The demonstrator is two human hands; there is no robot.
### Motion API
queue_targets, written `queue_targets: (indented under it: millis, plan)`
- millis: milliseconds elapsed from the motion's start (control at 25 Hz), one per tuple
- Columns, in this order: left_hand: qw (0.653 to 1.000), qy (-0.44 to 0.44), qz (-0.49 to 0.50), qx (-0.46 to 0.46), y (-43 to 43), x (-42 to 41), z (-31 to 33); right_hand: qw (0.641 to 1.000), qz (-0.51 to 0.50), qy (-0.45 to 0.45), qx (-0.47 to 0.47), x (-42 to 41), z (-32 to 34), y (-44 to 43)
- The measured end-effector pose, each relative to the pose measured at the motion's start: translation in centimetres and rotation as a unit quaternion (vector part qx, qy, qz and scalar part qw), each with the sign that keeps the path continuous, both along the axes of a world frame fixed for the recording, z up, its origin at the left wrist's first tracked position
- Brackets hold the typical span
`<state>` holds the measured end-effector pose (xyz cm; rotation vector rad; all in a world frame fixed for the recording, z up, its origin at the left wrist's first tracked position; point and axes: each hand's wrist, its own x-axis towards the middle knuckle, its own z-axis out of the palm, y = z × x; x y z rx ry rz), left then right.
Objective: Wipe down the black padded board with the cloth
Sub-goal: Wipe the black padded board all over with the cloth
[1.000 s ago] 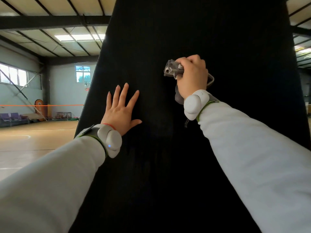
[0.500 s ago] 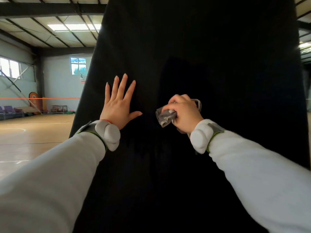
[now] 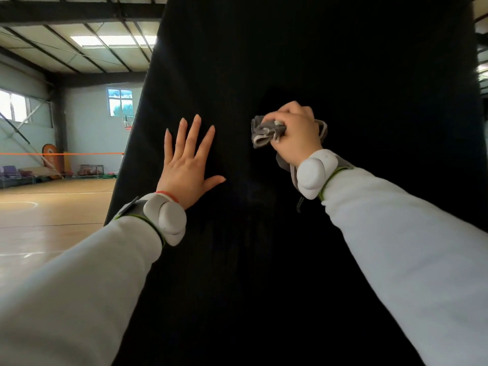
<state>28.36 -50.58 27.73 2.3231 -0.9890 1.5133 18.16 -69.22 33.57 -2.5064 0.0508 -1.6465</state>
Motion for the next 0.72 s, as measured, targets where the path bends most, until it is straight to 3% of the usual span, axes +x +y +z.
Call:
queue_targets:
  millis: [520,720]
  plan:
    - [0.999,-0.012,0.024,-0.025,-0.6,0.1,-2.0,0.999,0.026,0.023,-0.039,-0.4,-4.2,0.0]
    - [0.999,0.001,0.038,-0.014,-0.5,0.0,-1.9,0.983,0.041,0.14,-0.112,-1.6,-6.4,-0.5]
